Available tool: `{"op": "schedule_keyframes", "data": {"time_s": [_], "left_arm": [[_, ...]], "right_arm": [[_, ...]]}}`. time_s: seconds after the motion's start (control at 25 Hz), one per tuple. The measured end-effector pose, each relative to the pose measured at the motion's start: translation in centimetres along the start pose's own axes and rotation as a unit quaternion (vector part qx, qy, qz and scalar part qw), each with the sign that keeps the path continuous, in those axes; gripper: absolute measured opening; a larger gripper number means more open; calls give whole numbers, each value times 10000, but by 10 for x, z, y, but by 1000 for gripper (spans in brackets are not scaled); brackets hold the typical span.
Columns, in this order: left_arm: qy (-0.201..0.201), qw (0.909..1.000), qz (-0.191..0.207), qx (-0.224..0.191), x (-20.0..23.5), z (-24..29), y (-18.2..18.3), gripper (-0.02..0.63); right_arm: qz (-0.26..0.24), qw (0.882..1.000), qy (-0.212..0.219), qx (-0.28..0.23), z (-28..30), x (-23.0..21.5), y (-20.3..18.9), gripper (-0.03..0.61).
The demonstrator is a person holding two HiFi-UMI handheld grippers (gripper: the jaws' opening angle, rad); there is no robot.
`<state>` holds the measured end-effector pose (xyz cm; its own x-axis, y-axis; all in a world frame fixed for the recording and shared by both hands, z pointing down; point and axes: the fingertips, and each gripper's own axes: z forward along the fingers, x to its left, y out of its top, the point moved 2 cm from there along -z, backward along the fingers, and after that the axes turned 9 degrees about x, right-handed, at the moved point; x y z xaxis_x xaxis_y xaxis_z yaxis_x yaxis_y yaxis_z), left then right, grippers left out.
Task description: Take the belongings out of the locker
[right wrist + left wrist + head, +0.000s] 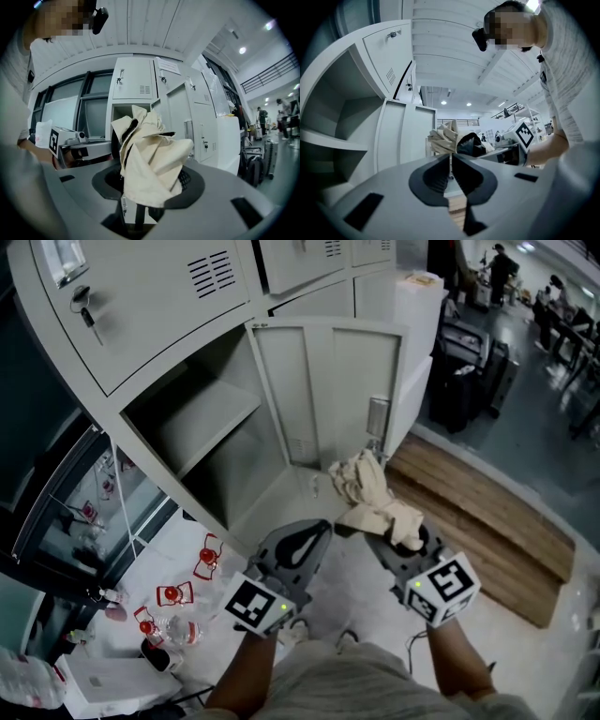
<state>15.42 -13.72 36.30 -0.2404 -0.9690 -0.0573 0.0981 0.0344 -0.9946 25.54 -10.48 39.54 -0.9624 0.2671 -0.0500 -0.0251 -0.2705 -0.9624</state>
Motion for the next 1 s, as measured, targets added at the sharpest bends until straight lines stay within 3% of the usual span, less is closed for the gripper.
{"op": "schedule_keyframes", "data": {"time_s": [0.24, 0.44, 1.0], "left_arm": [[-100, 9999, -4, 18, -8, 7, -2, 3], [-185, 9998, 26, 45, -11, 14, -2, 3], [-126, 9999, 28, 96, -7, 13, -5, 3]], "right_arm": [[144, 9998, -92, -41, -18, -5, -12, 201], [-254, 9993, -268, 41, -24, -11, -18, 201], [-298, 9992, -176, 193, -22, -7, -24, 199]]}}
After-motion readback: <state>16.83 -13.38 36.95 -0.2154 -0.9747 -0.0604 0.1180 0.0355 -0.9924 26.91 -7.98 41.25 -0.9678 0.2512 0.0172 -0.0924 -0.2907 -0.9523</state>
